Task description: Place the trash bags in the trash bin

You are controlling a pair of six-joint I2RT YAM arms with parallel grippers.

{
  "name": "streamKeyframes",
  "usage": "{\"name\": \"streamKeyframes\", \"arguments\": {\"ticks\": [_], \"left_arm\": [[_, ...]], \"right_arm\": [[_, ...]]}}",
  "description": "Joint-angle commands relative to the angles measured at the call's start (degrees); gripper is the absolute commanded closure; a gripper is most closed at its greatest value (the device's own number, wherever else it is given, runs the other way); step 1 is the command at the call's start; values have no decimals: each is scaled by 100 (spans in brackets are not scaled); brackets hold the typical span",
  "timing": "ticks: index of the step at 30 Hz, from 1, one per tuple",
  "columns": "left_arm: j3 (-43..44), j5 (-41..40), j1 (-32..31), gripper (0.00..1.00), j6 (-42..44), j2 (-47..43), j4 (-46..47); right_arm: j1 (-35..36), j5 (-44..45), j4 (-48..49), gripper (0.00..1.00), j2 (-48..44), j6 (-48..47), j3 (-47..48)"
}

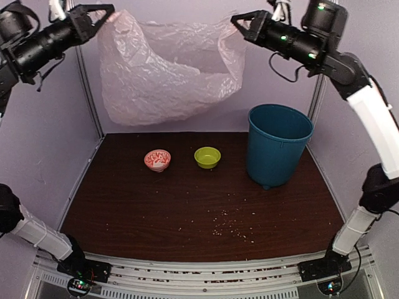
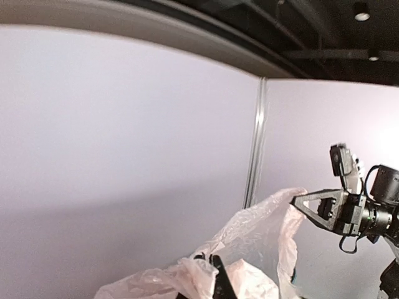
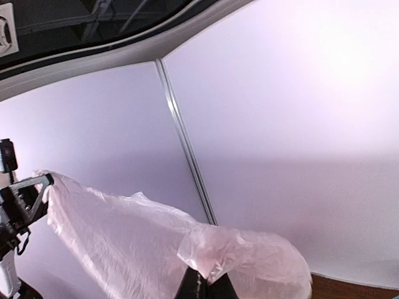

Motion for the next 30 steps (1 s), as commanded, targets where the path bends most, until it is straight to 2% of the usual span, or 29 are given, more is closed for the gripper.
{"name": "streamKeyframes", "arguments": {"ticks": [1, 4, 6, 8, 10, 12, 13, 15, 19, 22, 26, 28, 30], "left_arm": [[-1117, -142, -84, 100, 1042, -763, 407], [-3800, -572, -79, 100, 1056, -1517, 634], [-5357, 8, -164, 100, 614, -1831, 587], [-6585, 410, -584, 100, -154, -2104, 560], [-7291, 223, -1482, 100, -826, -2518, 674], [-7457, -297, -2272, 100, -1365, -2932, 661], [-7351, -439, -2422, 100, -1576, -3080, 550], [-7028, -609, -2454, 100, -1816, -3284, 274], [-6494, -1133, -2453, 100, -1798, -3476, 35], [-6351, -1457, -2452, 100, -1774, -3463, -75], [-6340, -1688, -2452, 100, -1819, -3347, -170], [-6280, -1891, -2452, 100, -1927, -3284, -243], [-6230, -2140, -2452, 100, -2065, -3251, -262]], "right_arm": [[307, 572, 1009, 100, -1486, -808, -2358], [304, 980, 1032, 100, -1847, -860, -4135], [294, 633, 1012, 100, -1922, -968, -5257], [365, 85, 760, 100, -1967, -952, -6130], [565, -401, 388, 100, -2242, -695, -6758], [937, -665, 345, 100, -2785, -431, -7226], [1148, -733, 275, 100, -3042, -311, -7309], [1396, -885, -74, 100, -3358, -114, -7146], [1456, -785, -807, 100, -3402, -135, -6285], [1381, -546, -701, 100, -3311, -207, -6031], [1220, -720, -429, 100, -3042, -86, -5952], [1184, -791, -433, 83, -2881, 17, -5820], [1144, -860, -508, 50, -2800, 124, -5650]]}}
